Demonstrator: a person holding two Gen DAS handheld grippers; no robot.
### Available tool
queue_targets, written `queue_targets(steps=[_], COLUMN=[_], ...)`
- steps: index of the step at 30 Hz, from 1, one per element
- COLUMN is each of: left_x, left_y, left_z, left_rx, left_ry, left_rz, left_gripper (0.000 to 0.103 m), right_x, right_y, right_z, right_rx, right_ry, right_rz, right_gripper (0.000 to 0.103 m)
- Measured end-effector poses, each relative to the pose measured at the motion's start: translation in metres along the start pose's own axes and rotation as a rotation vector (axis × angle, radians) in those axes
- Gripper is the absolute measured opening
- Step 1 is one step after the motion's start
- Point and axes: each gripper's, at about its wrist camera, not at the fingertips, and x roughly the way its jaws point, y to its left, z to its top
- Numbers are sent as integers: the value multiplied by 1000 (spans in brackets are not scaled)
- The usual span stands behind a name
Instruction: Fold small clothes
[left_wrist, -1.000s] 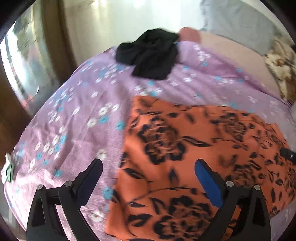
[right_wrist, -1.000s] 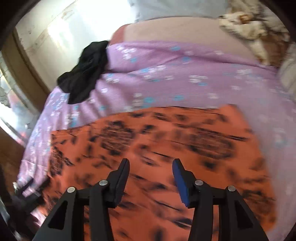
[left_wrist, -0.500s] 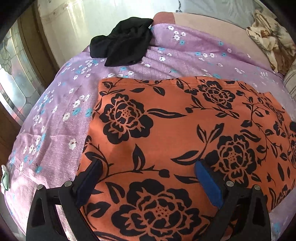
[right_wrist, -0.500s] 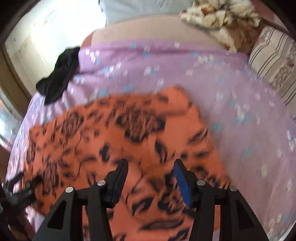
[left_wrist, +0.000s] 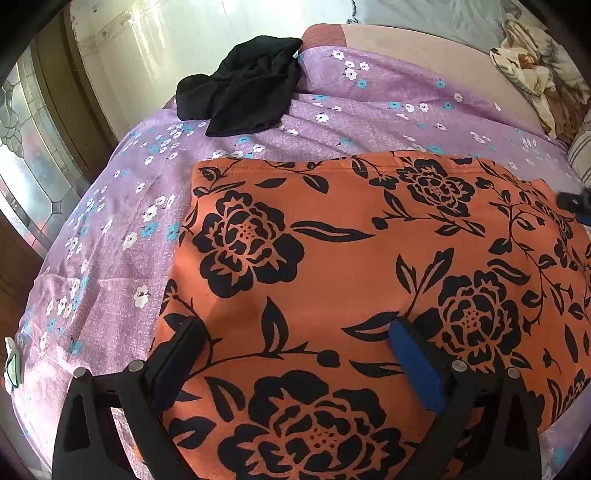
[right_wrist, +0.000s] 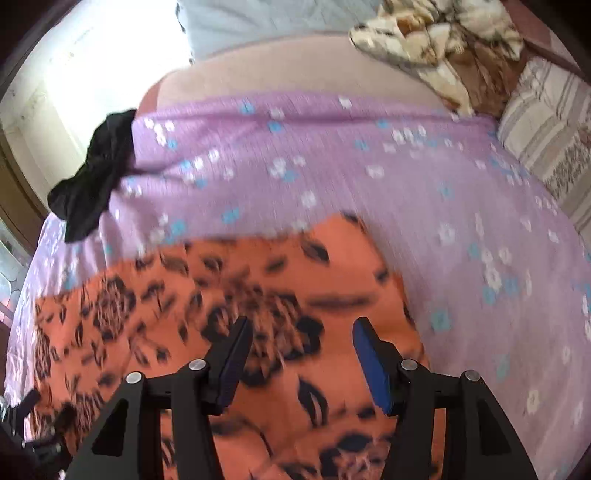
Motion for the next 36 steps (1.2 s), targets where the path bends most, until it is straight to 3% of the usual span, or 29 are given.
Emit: queue_targets(steps=[4, 8, 15, 21, 27, 29, 31, 36], left_x=[1, 2, 0, -8, 19, 20, 21, 10], left_y=[-1, 1, 6, 41, 67, 73, 76, 83], left_z=[0, 1, 4, 13, 7, 5, 6, 7], left_rx=[7, 4, -20, -142, -233, -276, -282, -276], left_ry=[-1, 4, 23, 2, 121, 127, 137, 103], left_rz=[0, -11, -28, 0, 55, 17, 4, 33], left_gripper=[100, 100, 100, 100, 101, 101, 101, 101], right_x=[43, 49, 24, -3, -3, 6, 1, -17], right_y=[-2, 9, 12, 24, 9, 6, 5, -19], right_z=[6, 7, 4, -6, -25, -35, -37, -51], right_rx=[51, 4, 33, 1, 114, 121, 112, 182], right_ry=[132, 128, 98, 93, 203, 261, 250, 270], right_rz=[37, -7, 43, 98, 187, 183, 183, 207], right_gripper=[61, 61, 61, 61, 61, 60, 60, 60])
